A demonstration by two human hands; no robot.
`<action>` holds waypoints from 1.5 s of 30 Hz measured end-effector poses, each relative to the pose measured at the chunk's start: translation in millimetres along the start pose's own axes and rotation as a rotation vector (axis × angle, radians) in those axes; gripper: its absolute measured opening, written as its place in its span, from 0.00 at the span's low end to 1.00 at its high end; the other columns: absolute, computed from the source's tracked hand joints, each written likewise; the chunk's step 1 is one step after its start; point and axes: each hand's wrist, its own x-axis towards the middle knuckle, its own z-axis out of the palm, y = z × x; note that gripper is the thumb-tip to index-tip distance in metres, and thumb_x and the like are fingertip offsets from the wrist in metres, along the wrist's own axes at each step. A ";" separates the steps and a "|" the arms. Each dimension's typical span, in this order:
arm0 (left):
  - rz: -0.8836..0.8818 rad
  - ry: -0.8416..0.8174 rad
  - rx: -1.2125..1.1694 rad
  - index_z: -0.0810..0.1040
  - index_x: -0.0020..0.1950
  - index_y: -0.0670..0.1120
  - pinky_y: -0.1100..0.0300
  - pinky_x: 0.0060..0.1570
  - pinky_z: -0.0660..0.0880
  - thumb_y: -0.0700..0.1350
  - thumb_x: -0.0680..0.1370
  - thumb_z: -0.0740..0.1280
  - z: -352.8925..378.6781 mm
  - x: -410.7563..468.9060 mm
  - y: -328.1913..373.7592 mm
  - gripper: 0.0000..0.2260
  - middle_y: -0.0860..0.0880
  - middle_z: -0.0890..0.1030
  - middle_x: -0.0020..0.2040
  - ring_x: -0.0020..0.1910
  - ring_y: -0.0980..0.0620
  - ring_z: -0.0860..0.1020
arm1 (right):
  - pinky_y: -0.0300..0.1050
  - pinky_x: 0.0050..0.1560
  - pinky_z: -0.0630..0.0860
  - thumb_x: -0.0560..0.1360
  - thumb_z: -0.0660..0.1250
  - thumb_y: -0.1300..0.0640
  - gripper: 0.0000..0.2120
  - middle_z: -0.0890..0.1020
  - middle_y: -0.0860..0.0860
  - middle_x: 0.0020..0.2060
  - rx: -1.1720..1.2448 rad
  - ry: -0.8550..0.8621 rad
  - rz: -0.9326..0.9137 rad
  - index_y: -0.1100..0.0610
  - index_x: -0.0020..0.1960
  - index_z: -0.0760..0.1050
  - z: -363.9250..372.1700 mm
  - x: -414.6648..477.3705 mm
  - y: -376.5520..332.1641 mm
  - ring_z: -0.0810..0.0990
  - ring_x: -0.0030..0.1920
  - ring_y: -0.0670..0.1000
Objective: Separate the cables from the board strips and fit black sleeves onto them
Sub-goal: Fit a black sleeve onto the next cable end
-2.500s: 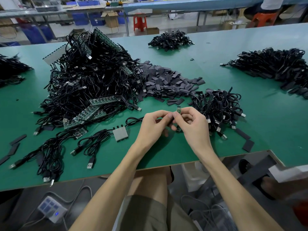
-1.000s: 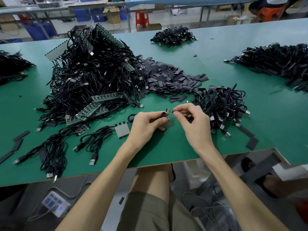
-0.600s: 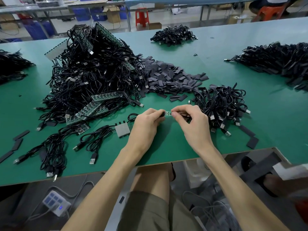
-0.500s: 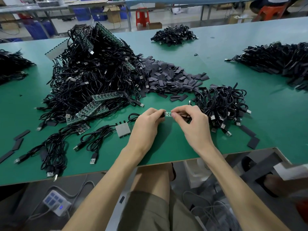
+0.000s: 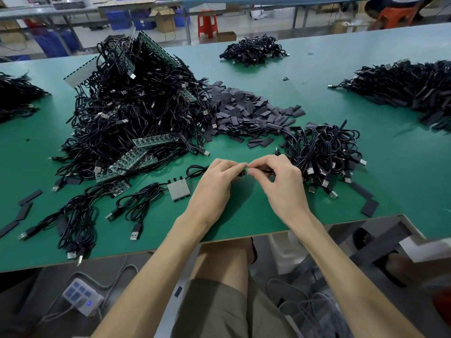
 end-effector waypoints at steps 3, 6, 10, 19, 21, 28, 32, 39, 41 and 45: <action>-0.026 0.002 -0.041 0.81 0.65 0.42 0.63 0.57 0.71 0.27 0.77 0.67 1.6 0.9 -2.0 0.19 0.45 0.84 0.54 0.55 0.44 0.77 | 0.48 0.54 0.78 0.78 0.74 0.59 0.03 0.75 0.35 0.41 0.008 0.009 0.027 0.56 0.51 0.84 0.2 0.0 -0.5 0.81 0.49 0.52; -0.057 0.018 -0.073 0.82 0.62 0.43 0.76 0.55 0.63 0.30 0.77 0.69 2.2 1.6 -3.2 0.16 0.46 0.84 0.53 0.54 0.48 0.77 | 0.51 0.54 0.79 0.78 0.74 0.60 0.03 0.75 0.34 0.41 -0.007 0.015 0.014 0.57 0.51 0.84 -0.1 0.0 -2.0 0.81 0.49 0.53; -0.101 0.027 -0.145 0.80 0.63 0.44 0.79 0.55 0.64 0.30 0.77 0.68 2.1 0.9 -2.9 0.17 0.51 0.80 0.52 0.54 0.54 0.76 | 0.50 0.53 0.79 0.78 0.74 0.60 0.03 0.74 0.34 0.41 -0.011 0.027 0.010 0.57 0.51 0.84 -0.7 -0.4 -3.9 0.81 0.48 0.53; -0.227 0.018 -0.306 0.78 0.65 0.44 0.73 0.56 0.73 0.28 0.79 0.63 -4.7 0.0 -0.4 0.18 0.46 0.82 0.57 0.51 0.56 0.83 | 0.49 0.55 0.79 0.79 0.73 0.59 0.03 0.77 0.35 0.42 0.019 0.042 0.062 0.56 0.51 0.84 0.8 0.1 -3.7 0.81 0.49 0.51; -0.237 0.025 -0.341 0.78 0.64 0.43 0.69 0.56 0.76 0.27 0.79 0.62 -5.9 -0.2 -0.4 0.18 0.45 0.82 0.57 0.50 0.54 0.84 | 0.48 0.54 0.78 0.79 0.73 0.59 0.03 0.76 0.35 0.42 0.004 0.040 0.048 0.56 0.52 0.84 1.0 0.3 -3.2 0.81 0.50 0.51; -0.166 0.016 -0.283 0.80 0.62 0.46 0.55 0.58 0.77 0.35 0.78 0.70 -4.8 -0.7 1.5 0.14 0.50 0.84 0.54 0.53 0.52 0.81 | 0.42 0.51 0.77 0.77 0.75 0.58 0.04 0.79 0.40 0.41 -0.007 -0.072 0.040 0.52 0.51 0.84 3.7 -1.2 -2.4 0.80 0.48 0.47; -0.105 0.087 -0.247 0.82 0.60 0.45 0.59 0.55 0.75 0.38 0.78 0.72 -5.0 -0.4 1.1 0.11 0.52 0.83 0.53 0.52 0.53 0.79 | 0.36 0.59 0.71 0.76 0.75 0.56 0.04 0.82 0.47 0.44 0.017 -0.054 0.084 0.51 0.50 0.83 0.6 -0.2 -2.5 0.80 0.51 0.47; -0.158 0.177 -0.265 0.86 0.56 0.42 0.69 0.52 0.72 0.38 0.76 0.74 -5.9 1.9 -0.8 0.09 0.48 0.84 0.49 0.46 0.55 0.79 | 0.38 0.65 0.56 0.80 0.70 0.55 0.05 0.84 0.44 0.50 -0.073 -0.067 0.097 0.51 0.55 0.83 -0.1 1.0 -1.0 0.75 0.60 0.47; -0.161 0.184 -0.267 0.86 0.55 0.42 0.71 0.51 0.72 0.36 0.76 0.74 -6.2 2.3 0.0 0.09 0.47 0.85 0.49 0.46 0.56 0.79 | 0.45 0.66 0.58 0.81 0.70 0.53 0.04 0.84 0.43 0.48 -0.073 -0.076 0.128 0.50 0.52 0.83 -0.1 1.5 -0.1 0.73 0.59 0.45; -0.145 0.151 -0.230 0.86 0.56 0.42 0.64 0.53 0.75 0.35 0.76 0.73 -5.9 2.2 1.7 0.10 0.46 0.85 0.49 0.47 0.52 0.81 | 0.50 0.69 0.59 0.80 0.70 0.52 0.05 0.85 0.41 0.44 -0.009 -0.118 0.165 0.50 0.48 0.83 -1.2 1.6 2.1 0.72 0.56 0.41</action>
